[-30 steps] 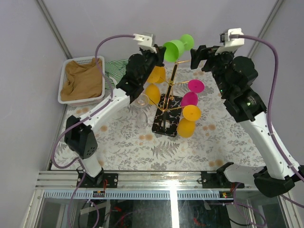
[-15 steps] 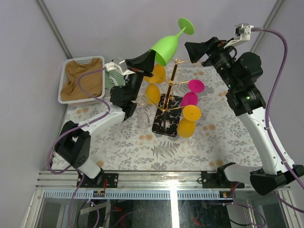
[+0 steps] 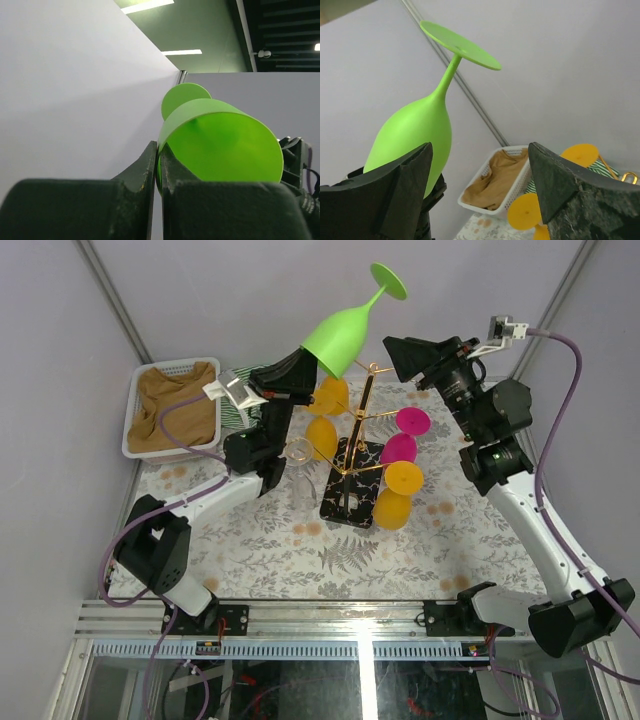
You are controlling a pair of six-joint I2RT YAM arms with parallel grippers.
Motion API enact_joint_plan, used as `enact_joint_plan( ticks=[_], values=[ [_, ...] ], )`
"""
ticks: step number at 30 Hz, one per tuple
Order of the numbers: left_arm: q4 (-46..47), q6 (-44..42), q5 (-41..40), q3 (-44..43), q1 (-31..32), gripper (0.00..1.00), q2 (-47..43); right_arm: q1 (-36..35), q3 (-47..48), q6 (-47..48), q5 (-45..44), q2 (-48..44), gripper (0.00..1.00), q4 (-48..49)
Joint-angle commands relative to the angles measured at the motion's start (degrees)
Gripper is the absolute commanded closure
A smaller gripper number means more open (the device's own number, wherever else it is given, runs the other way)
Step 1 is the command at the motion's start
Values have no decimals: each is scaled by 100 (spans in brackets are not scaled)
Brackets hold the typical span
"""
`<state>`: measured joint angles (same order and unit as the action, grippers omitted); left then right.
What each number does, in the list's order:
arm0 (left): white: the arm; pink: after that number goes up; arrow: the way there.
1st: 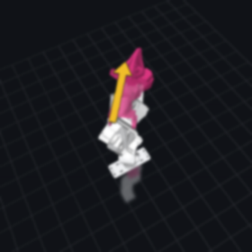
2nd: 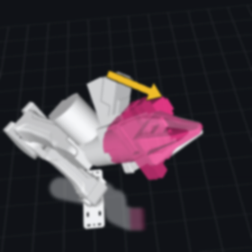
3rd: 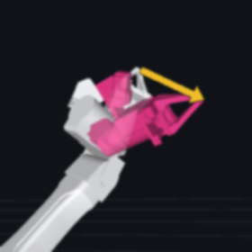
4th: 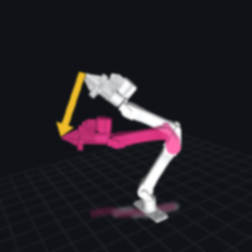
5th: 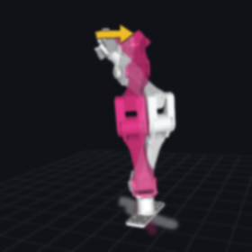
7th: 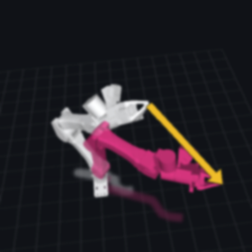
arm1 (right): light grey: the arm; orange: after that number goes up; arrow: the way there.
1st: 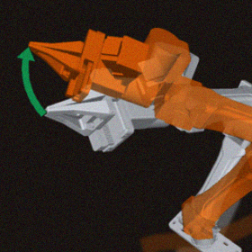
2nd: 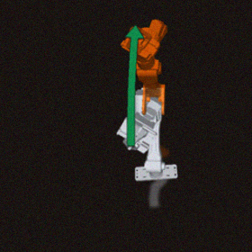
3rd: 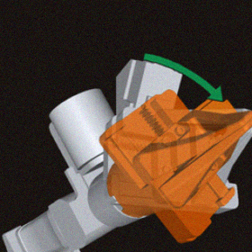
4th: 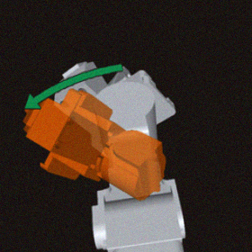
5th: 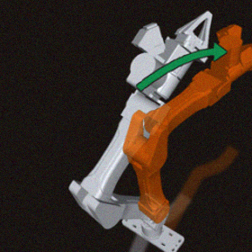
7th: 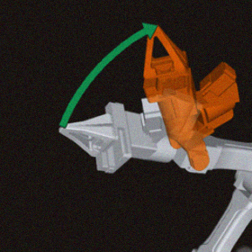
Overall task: Place the wine glass upside down on the wine glass rack
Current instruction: Turn the wine glass upside down at the wine rack.
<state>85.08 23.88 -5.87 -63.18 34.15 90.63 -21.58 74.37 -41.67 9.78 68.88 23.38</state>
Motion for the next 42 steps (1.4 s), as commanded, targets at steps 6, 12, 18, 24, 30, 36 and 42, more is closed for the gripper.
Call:
enact_joint_plan(
  ticks=[6,12,18,24,30,36,42],
  values=[
    [545,284,370,-114,104,100,-80,25,-288,-739,513,4,17,2472],
    [519,220,496,-116,183,100,-80,26,-172,-811,638,169,17,2629],
    [519,122,665,-64,266,100,-148,31,-61,-964,723,403,17,2745],
    [494,84,777,-33,313,100,-195,31,50,-1065,844,558,23,2957],
    [503,73,803,-53,346,100,-148,30,60,-1053,902,565,36,3024],
    [508,57,821,-113,380,100,-96,21,82,-1039,948,581,48,3043],
    [511,0,770,-155,389,100,-57,27,97,-1025,1008,609,73,2996]
  ],
)
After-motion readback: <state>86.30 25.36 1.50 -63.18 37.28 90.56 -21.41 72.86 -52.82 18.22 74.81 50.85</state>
